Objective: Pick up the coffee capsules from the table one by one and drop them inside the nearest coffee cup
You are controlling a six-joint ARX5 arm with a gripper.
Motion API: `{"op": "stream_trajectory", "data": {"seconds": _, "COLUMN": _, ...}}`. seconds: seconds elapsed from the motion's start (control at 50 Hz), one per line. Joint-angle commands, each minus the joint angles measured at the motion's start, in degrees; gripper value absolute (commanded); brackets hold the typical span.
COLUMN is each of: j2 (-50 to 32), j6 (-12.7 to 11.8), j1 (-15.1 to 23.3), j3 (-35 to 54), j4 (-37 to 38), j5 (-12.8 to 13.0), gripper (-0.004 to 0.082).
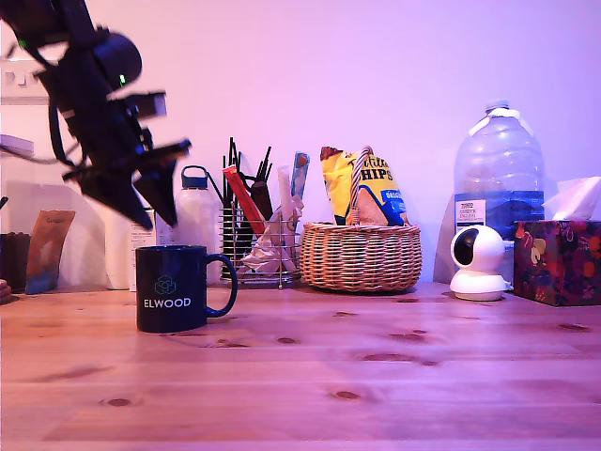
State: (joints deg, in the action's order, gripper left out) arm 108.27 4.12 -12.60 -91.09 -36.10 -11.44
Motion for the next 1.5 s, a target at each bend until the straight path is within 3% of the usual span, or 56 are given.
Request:
{"op": "stream_trajectory", "data": {"seconds": 0.0, "j2": -4.13, "j6": 0.48, "j1": 0.11, "j3": -0.46, "j4": 0.22, "j5": -0.11, "gripper": -0.0024}}
{"op": "stream_trajectory", "data": {"seconds": 0.28, "j2": -12.04, "j6": 0.44, "j1": 0.11, "j3": -0.13, "j4": -1.73, "j5": -0.26, "gripper": -0.0024}}
{"op": "stream_trajectory", "data": {"seconds": 0.48, "j2": -17.70, "j6": 0.42, "j1": 0.11, "j3": 3.96, "j4": 1.09, "j5": -0.33, "gripper": -0.0024}}
{"op": "stream_trajectory", "data": {"seconds": 0.68, "j2": -25.33, "j6": 0.17, "j1": 0.15, "j3": 15.76, "j4": 9.03, "j5": -0.24, "gripper": -0.0024}}
{"op": "stream_trajectory", "data": {"seconds": 0.94, "j2": -33.18, "j6": -2.78, "j1": 1.27, "j3": 31.69, "j4": 20.33, "j5": -0.15, "gripper": -0.0024}}
{"op": "stream_trajectory", "data": {"seconds": 1.02, "j2": -35.06, "j6": -4.81, "j1": 1.27, "j3": 36.44, "j4": 24.35, "j5": 0.02, "gripper": -0.0024}}
{"op": "stream_trajectory", "data": {"seconds": 1.18, "j2": -38.88, "j6": -6.82, "j1": 1.27, "j3": 45.79, "j4": 31.85, "j5": 1.66, "gripper": -0.0024}}
{"op": "stream_trajectory", "data": {"seconds": 1.48, "j2": -48.26, "j6": -7.32, "j1": 1.25, "j3": 63.25, "j4": 43.15, "j5": 2.54, "gripper": -0.0024}}
